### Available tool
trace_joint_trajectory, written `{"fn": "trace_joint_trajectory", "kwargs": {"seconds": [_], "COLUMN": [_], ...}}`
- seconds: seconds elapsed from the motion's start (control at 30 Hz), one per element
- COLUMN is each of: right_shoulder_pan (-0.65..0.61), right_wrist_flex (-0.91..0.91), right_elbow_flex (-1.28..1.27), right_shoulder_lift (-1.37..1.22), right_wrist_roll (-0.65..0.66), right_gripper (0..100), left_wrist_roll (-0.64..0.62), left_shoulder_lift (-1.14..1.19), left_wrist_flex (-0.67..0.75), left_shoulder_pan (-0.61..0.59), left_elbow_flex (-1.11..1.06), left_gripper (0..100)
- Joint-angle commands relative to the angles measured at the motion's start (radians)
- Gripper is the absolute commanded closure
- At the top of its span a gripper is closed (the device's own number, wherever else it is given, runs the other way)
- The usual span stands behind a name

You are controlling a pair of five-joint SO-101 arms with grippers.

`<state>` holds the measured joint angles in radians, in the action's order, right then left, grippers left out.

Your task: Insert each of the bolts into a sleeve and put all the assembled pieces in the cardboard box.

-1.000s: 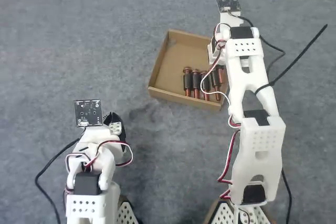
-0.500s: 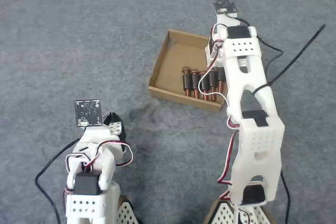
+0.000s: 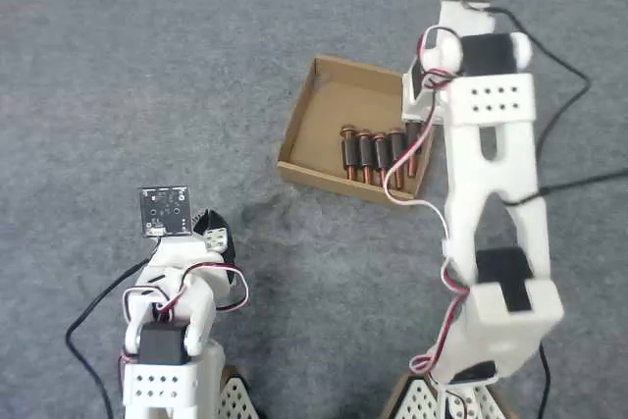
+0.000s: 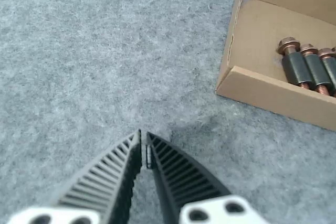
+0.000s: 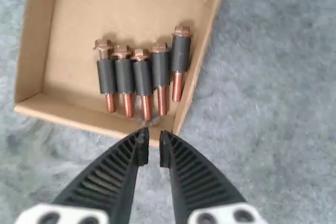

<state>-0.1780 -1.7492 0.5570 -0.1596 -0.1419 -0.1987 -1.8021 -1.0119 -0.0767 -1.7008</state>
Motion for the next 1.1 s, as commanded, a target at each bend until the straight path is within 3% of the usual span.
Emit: {"fn": "trace_joint_trajectory", "kwargs": {"seconds": [0.0, 0.33, 0.8, 1.07], "right_shoulder_pan": [0.007, 0.045, 0.084, 0.084], "right_wrist_flex": [-0.031, 0.048, 0.406, 0.641], "right_elbow_flex": [0.006, -0.446, -1.102, -1.516], "right_shoulder_lift": [0.188, 0.584, 1.171, 1.489], "right_wrist_roll": [-0.012, -0.005, 0.003, 0.077], "right_gripper": [99.3, 99.3, 99.3, 99.3], "left_wrist_roll": [0.011, 0.011, 0.011, 0.011], "left_shoulder_lift": [-0.005, -0.005, -0.005, -0.005], "left_wrist_flex": [0.018, 0.018, 0.014, 0.014], "left_shoulder_pan": [-0.008, -0.008, -0.009, -0.009], "left_elbow_flex": [0.015, 0.015, 0.015, 0.015], "left_gripper": [99, 99, 99, 99]}}
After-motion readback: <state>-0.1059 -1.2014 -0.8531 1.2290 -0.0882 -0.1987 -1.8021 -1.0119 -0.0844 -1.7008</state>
